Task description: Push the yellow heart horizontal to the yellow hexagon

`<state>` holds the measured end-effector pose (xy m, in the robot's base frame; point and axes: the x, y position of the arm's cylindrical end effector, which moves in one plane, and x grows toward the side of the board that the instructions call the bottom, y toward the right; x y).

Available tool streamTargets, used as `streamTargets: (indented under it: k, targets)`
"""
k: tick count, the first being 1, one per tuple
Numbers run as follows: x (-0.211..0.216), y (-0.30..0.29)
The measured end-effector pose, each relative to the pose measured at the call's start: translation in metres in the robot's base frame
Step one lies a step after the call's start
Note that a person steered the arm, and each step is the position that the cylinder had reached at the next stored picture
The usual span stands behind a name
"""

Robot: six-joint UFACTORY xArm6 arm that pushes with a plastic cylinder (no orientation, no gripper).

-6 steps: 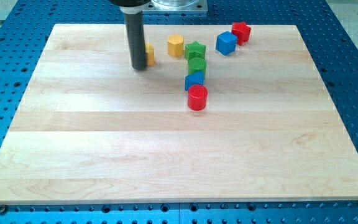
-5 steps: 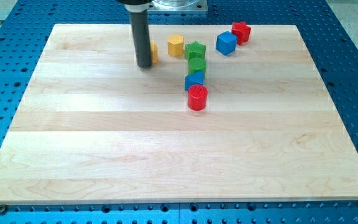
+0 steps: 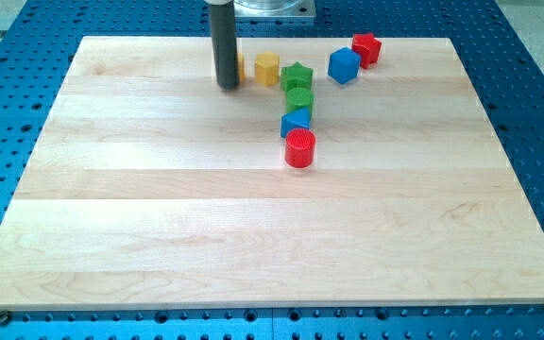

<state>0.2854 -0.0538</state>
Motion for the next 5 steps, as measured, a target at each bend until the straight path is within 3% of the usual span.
streamTargets:
  k: [1, 2, 3, 4, 5]
  targets:
    - [0.003, -0.065]
    - [-0.040, -0.068]
    - [-0.079, -0.012]
    - [-0.071, 0.044]
    - [-0.055, 0.041]
